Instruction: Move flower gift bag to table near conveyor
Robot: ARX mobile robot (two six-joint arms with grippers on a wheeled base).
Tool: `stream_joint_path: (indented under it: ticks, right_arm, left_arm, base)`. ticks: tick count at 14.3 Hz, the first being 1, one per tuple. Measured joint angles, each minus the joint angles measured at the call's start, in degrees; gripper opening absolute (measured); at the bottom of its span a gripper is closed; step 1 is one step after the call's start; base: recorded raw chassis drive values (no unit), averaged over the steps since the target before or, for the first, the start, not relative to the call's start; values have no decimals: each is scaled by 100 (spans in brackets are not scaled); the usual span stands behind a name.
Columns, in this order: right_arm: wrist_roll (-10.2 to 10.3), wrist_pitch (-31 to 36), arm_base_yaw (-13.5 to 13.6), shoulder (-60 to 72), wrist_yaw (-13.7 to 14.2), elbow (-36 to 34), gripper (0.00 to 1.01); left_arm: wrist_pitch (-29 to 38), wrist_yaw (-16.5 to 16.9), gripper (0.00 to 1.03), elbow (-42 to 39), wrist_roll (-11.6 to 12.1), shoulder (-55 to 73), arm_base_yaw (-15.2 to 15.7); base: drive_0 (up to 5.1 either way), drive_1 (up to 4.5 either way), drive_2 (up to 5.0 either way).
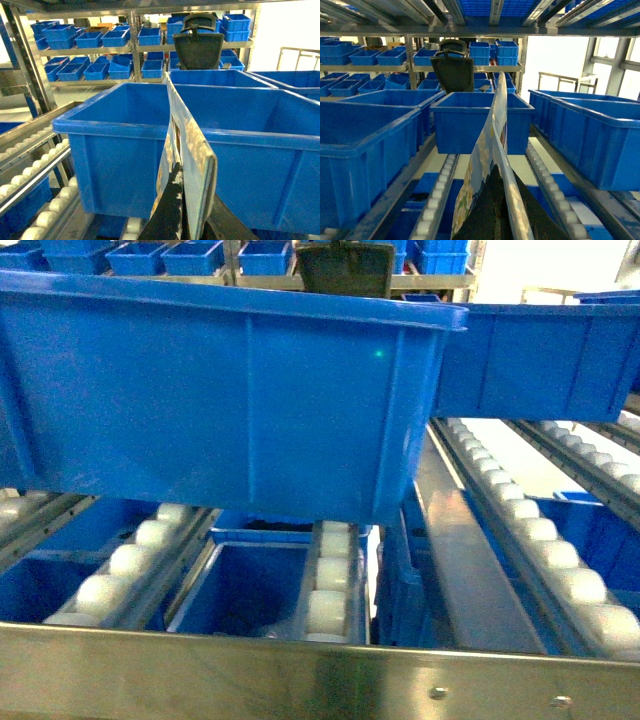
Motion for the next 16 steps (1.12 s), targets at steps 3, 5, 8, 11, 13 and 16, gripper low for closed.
stream_joint_path:
  ticks: [3, 5, 8, 11, 13, 16]
  right_arm:
    - [0, 0, 0, -2, 0, 0, 2]
    - [0, -7, 0, 0, 0, 0, 2]
    - [0, -7, 0, 2, 2, 0, 2]
    - [0, 7, 0, 2, -2, 0, 2]
    - [0, -26, 0, 7, 0, 0, 2]
    - [0, -15, 0, -9, 0, 0, 2]
  left_arm:
    - [4, 0, 2, 0, 0, 0, 0]
    - [-2, 0, 2, 0, 0, 2, 0]
    - [0, 0, 2, 0, 0, 11, 2]
    - [7, 9, 2, 0, 0, 7, -4]
    - [-24, 4, 2, -2, 2, 11, -4]
    - [-11, 4, 2, -2, 2, 4, -4]
  base:
    - [-494, 247, 247]
    - [-494, 247, 247]
    - [-494, 247, 247]
    - [-494, 247, 247]
    - [-494, 247, 247]
    - [-419, -2, 445]
